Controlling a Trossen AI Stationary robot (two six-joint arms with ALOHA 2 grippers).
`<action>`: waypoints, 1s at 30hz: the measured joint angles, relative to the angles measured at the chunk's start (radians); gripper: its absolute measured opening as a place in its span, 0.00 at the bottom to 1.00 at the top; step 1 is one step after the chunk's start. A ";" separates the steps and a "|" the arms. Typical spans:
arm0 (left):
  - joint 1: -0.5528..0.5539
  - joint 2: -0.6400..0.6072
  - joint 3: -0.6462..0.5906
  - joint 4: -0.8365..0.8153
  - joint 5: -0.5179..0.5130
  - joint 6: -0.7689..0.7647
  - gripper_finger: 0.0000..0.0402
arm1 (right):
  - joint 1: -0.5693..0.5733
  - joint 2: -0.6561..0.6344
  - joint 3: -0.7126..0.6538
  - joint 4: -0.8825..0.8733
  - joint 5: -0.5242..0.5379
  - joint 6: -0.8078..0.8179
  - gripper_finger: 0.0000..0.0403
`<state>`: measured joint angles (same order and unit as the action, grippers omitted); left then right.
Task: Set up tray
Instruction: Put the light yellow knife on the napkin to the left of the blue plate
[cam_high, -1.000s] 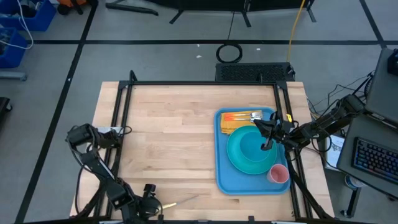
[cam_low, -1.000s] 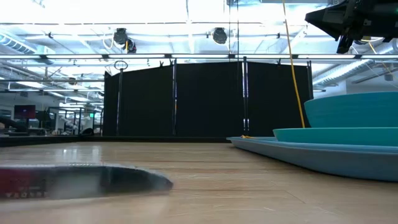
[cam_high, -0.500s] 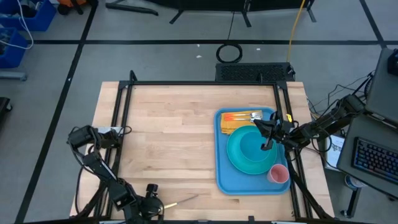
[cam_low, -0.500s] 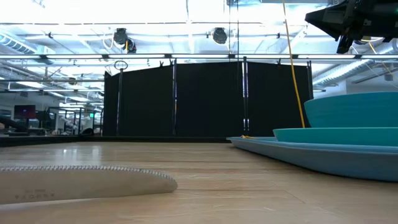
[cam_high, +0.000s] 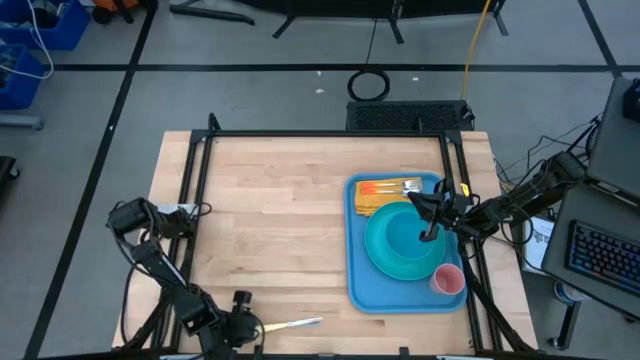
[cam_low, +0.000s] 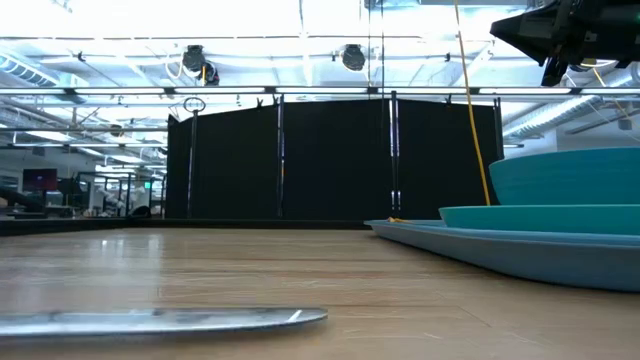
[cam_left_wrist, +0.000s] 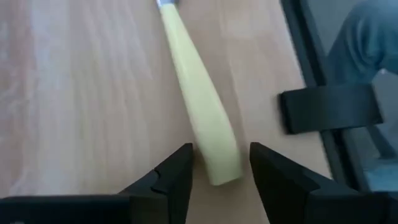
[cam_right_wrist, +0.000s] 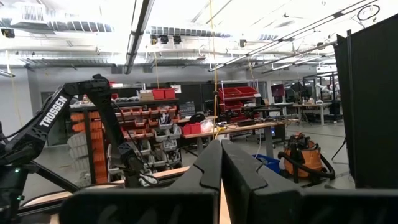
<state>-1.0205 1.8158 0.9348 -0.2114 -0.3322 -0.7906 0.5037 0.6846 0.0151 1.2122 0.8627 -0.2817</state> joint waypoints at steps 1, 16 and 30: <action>0.002 -0.001 0.000 -0.013 -0.005 -0.001 0.39 | 0.000 0.000 0.000 -0.001 0.000 0.000 0.00; 0.024 -0.002 0.001 -0.023 0.001 0.021 0.30 | 0.000 0.000 0.000 -0.002 0.000 0.000 0.00; 0.032 -0.003 0.002 -0.026 0.008 0.029 0.33 | 0.000 0.000 0.000 -0.002 0.000 0.000 0.00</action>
<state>-0.9882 1.8130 0.9367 -0.2379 -0.3241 -0.7620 0.5038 0.6849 0.0151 1.2098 0.8631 -0.2814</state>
